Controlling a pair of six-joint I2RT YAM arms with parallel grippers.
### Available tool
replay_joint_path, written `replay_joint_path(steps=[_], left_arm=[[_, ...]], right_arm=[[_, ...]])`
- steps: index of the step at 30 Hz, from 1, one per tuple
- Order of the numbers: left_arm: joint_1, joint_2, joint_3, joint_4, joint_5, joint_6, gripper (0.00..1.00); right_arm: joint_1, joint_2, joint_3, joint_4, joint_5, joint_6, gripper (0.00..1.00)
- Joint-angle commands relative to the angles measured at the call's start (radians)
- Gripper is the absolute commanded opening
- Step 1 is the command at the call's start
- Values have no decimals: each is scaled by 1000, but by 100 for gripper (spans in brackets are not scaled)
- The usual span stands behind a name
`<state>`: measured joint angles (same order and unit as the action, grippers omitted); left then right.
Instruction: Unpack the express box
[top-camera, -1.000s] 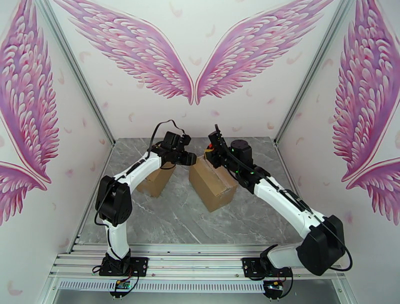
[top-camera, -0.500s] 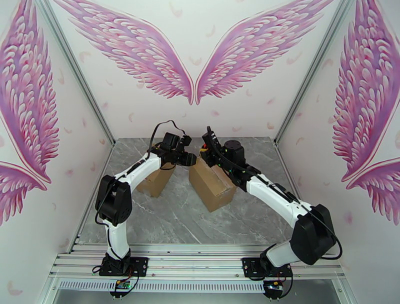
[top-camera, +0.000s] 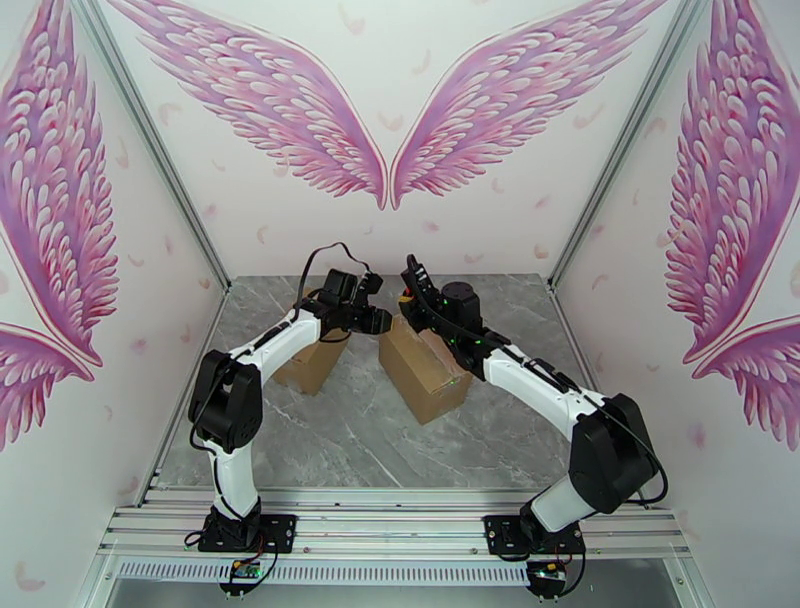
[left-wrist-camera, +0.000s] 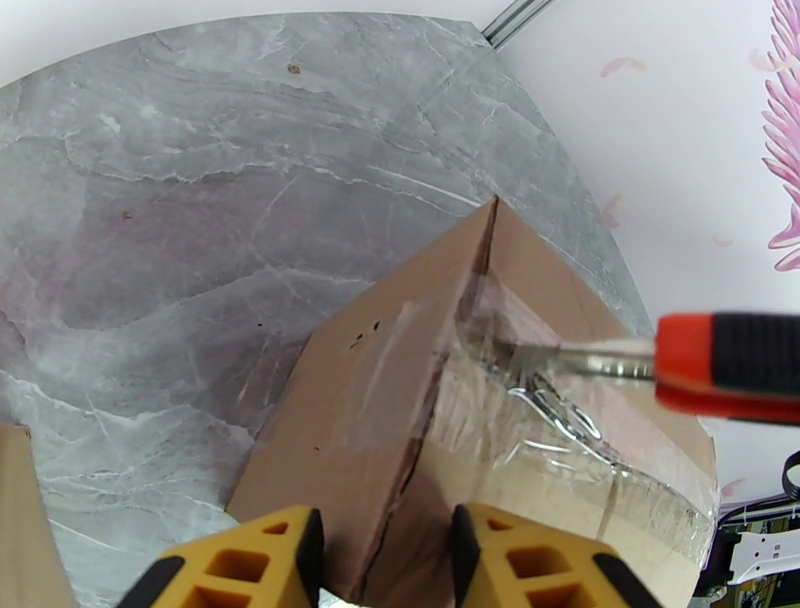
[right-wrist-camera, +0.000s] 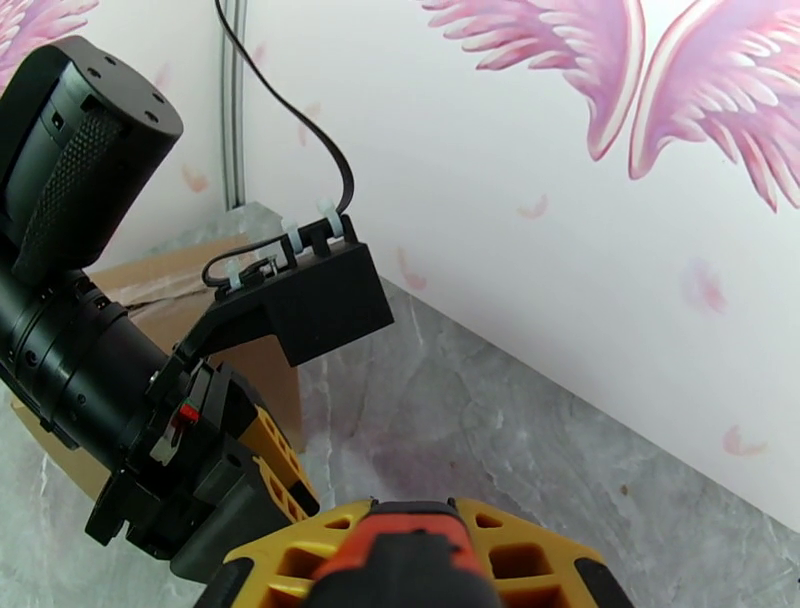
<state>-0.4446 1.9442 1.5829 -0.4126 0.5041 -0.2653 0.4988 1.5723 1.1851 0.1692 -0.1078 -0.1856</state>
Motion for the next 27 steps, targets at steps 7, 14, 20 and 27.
replay_joint_path(steps=[7,14,20,27], left_arm=[[-5,27,-53,-69,-32,3,37],[-2,38,-54,-70,-35,1,31],[4,43,-66,-62,-50,-16,24],[9,45,-68,-52,-54,-31,20]], right_arm=[[10,50,8,36,13,-25,5],[16,35,-18,14,39,-46,5],[26,6,-43,-25,70,-79,5],[27,-56,-95,-49,79,-91,5]])
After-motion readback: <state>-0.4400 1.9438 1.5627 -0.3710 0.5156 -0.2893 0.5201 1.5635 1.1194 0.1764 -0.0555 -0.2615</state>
